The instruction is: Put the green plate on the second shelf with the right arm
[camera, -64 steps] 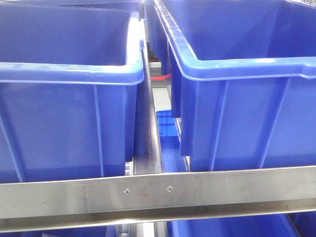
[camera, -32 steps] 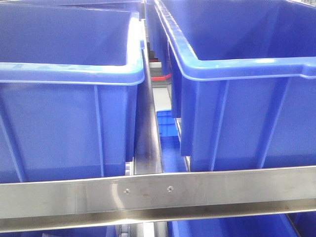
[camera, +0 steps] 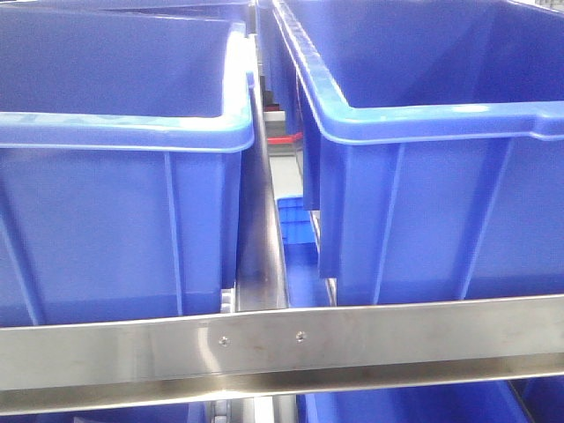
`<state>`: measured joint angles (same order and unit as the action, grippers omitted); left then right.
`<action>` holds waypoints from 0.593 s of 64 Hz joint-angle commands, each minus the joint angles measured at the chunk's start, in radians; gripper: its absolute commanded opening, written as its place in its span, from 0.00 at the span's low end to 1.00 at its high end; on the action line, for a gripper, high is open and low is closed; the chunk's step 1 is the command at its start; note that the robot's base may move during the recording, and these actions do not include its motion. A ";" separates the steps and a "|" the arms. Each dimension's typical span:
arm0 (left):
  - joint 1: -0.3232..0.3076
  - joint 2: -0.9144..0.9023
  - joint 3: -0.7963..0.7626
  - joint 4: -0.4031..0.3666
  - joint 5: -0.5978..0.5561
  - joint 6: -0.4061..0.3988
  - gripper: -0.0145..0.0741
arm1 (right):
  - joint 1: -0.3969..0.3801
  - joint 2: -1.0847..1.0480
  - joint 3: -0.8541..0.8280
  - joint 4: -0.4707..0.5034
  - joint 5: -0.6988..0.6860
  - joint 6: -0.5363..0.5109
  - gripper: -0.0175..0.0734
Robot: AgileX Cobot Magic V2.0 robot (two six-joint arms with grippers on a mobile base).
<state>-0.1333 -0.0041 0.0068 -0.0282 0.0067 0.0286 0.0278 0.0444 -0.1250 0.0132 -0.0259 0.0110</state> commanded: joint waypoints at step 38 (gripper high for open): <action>-0.002 -0.017 0.040 -0.006 -0.083 -0.002 0.31 | 0.000 -0.066 0.134 0.009 -0.115 0.029 0.26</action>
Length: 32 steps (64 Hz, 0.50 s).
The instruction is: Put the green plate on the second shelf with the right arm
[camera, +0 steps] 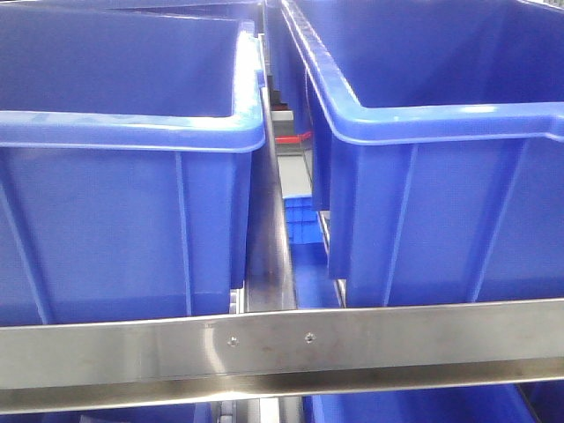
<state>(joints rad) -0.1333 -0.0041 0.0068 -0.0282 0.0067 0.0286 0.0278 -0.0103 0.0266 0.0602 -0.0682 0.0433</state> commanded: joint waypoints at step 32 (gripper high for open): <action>-0.002 -0.017 0.040 -0.006 -0.083 -0.002 0.31 | 0.011 -0.012 -0.017 -0.097 -0.035 0.022 0.26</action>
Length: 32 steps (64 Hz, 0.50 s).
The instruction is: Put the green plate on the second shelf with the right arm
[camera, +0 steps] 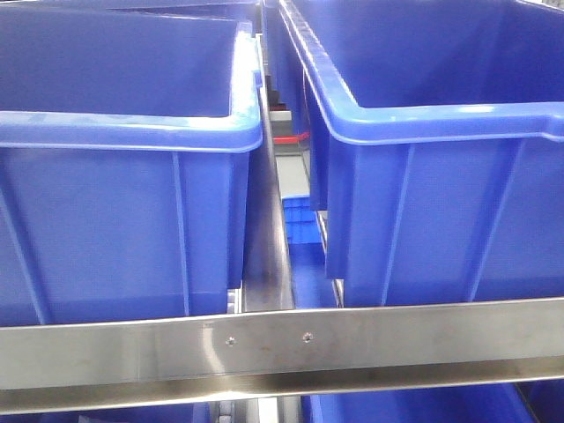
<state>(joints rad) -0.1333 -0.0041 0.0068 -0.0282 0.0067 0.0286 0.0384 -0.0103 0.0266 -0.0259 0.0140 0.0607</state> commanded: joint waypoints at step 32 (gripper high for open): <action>-0.002 -0.017 0.040 -0.006 -0.083 -0.002 0.31 | 0.001 -0.012 -0.017 0.061 -0.163 0.014 0.26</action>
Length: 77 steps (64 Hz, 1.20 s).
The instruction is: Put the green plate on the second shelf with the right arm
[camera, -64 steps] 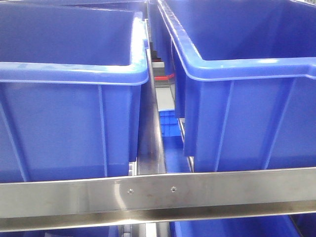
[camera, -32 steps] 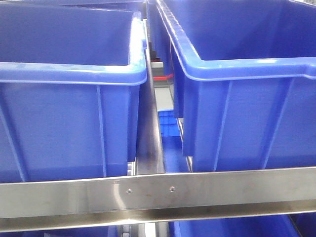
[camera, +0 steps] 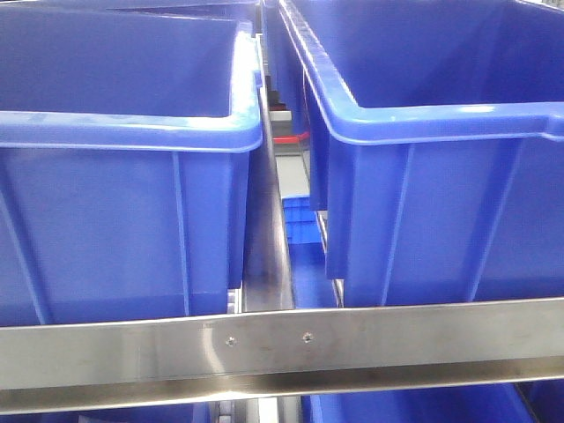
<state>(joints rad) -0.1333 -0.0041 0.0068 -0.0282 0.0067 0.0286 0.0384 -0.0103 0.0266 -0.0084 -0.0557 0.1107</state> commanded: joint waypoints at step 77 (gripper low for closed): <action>-0.002 -0.017 0.040 -0.006 -0.083 -0.002 0.31 | 0.001 -0.012 -0.017 0.092 -0.094 -0.104 0.26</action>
<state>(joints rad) -0.1333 -0.0041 0.0068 -0.0282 0.0067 0.0286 0.0384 -0.0103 0.0266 0.0786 -0.0557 0.0111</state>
